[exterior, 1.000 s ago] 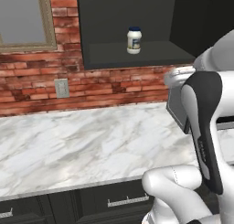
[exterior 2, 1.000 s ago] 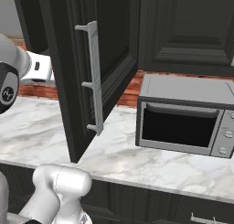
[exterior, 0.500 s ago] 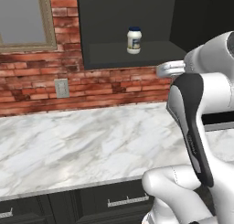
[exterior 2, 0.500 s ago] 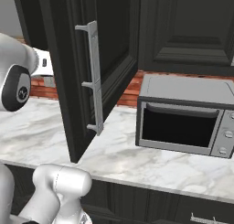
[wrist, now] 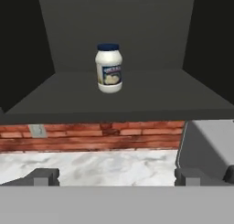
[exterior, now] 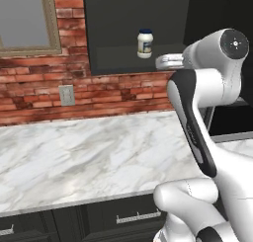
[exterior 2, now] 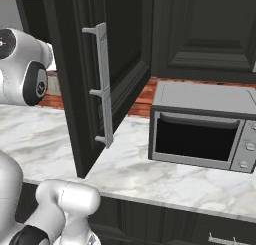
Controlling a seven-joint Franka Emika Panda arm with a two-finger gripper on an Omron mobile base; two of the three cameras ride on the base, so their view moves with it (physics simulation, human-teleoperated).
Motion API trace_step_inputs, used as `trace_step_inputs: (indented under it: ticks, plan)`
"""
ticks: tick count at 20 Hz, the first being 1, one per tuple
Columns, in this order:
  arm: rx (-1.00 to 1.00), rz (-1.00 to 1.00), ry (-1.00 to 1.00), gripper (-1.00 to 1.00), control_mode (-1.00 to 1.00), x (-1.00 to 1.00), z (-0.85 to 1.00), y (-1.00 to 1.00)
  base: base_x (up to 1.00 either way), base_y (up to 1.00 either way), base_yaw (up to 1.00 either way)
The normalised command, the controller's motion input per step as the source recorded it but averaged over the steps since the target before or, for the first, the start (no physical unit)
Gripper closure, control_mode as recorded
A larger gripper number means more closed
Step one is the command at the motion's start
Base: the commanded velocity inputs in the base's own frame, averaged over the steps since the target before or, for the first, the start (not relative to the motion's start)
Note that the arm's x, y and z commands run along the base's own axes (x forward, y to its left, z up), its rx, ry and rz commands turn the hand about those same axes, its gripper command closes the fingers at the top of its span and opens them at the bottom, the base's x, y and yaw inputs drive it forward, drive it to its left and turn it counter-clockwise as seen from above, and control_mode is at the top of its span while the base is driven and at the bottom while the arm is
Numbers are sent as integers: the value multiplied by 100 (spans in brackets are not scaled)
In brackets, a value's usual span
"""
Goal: Take 2 condiments from the cabinet and move them on the counter near the stove.Make sure the condiments are lined up with each other, next to each other.
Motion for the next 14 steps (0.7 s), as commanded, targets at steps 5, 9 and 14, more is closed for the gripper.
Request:
trace_step_inputs:
  ticks: [5,9,14]
  plan:
    - [0,0,-3,-100,-100,62,0,7,0,0,0]
    - [0,0,-1,-100,-100,70,0,3,0,0,0]
    - [0,0,0,-100,-100,76,0,0,0,0,0]
